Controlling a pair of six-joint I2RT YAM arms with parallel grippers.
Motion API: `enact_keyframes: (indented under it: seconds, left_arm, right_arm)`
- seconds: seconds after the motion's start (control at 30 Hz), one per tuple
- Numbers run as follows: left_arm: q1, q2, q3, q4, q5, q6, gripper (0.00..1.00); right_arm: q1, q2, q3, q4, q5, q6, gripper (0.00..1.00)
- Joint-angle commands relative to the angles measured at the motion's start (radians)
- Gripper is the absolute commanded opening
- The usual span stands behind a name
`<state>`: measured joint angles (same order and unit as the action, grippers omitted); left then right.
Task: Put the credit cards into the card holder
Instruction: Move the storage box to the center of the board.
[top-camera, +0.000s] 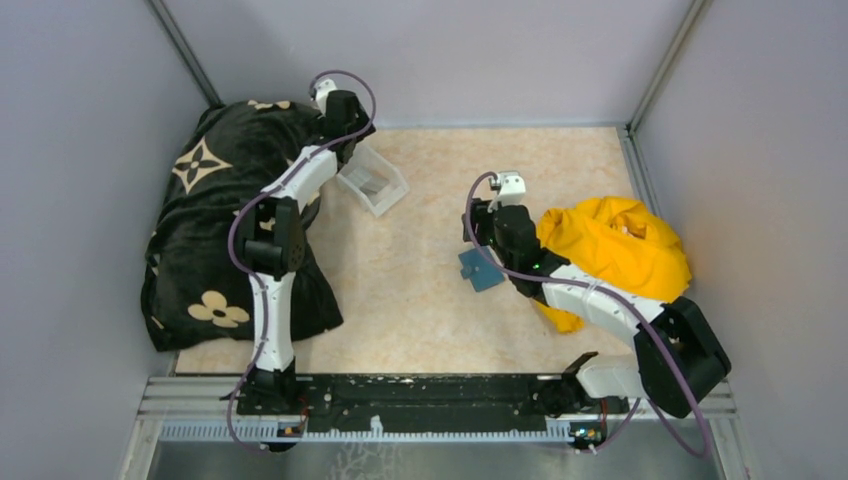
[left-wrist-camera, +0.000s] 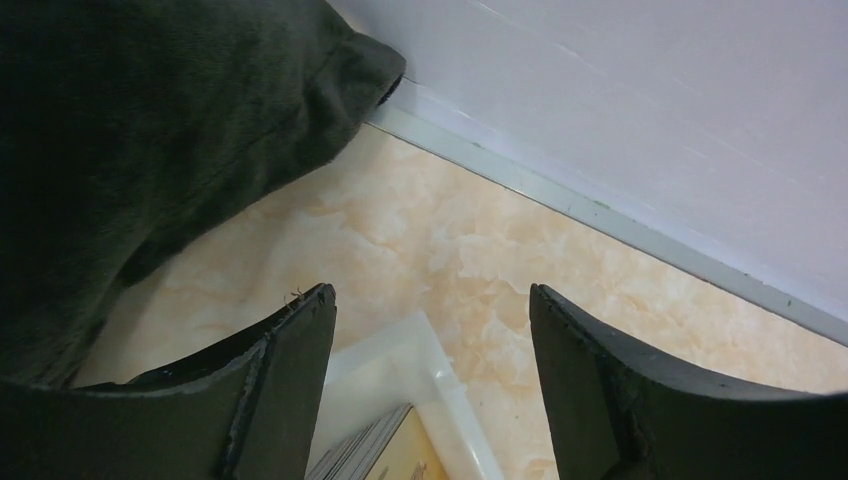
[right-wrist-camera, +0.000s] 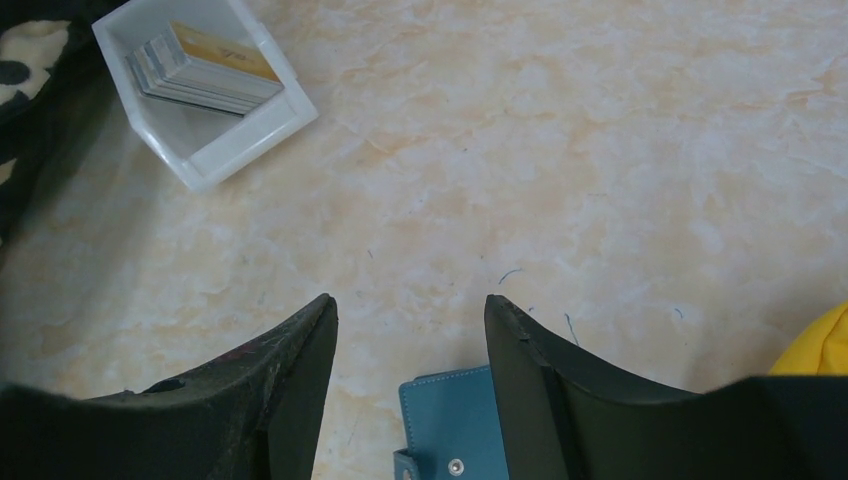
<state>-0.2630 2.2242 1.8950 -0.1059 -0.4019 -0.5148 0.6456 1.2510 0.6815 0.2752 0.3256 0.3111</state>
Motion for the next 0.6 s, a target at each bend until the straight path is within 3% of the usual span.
enact_keyframes:
  seconds: [0.0, 0.57]
  left_arm:
    - [0.011, 0.07, 0.103, -0.016, 0.038, 0.018, 0.77]
    - [0.068, 0.204, 0.174, -0.055, 0.121, -0.006, 0.76]
  right_arm:
    - [0.008, 0.035, 0.059, 0.061, -0.01, -0.029, 0.56]
    - [0.008, 0.132, 0.064, 0.1, -0.022, -0.037, 0.57]
